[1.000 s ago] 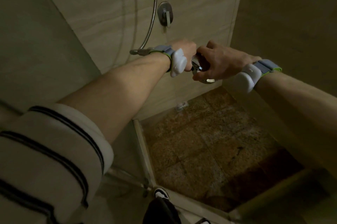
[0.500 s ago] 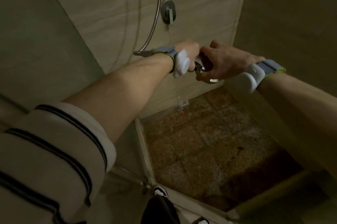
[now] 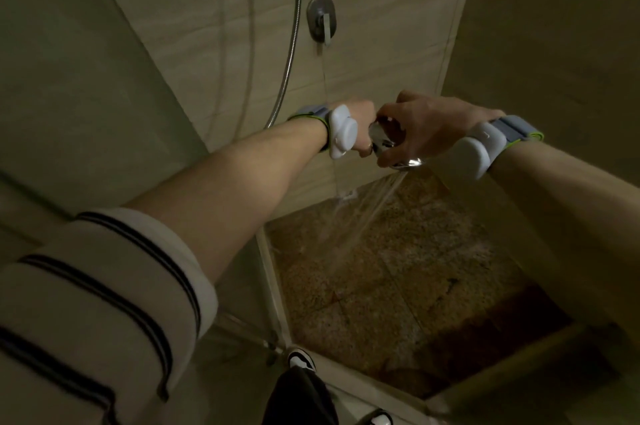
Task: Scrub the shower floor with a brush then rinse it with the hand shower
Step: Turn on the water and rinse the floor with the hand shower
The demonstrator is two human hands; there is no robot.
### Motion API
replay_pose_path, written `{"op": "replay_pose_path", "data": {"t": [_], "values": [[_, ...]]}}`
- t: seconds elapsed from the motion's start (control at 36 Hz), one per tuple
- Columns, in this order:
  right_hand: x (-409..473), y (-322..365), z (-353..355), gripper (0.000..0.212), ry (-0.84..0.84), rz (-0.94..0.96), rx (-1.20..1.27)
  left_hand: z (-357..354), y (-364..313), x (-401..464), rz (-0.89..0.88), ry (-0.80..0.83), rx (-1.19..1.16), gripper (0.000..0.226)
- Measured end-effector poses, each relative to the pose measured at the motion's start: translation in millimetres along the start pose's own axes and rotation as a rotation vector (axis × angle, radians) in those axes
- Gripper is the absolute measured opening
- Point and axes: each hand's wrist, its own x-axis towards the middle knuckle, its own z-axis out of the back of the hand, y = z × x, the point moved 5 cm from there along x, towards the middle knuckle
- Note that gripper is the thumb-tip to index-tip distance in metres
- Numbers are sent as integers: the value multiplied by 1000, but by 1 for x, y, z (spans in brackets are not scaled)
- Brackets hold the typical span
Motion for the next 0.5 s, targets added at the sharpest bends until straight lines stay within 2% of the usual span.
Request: {"op": "replay_pose_path", "data": {"t": [0.25, 0.36, 0.5], "values": [[2, 2, 0, 76, -26, 8, 40, 13, 0, -7, -3, -28, 53, 39], [5, -1, 3, 77, -72, -1, 61, 25, -1, -12, 31, -45, 74, 19], [6, -3, 1, 76, -38, -14, 36, 25, -8, -14, 28, -24, 108, 15]]}}
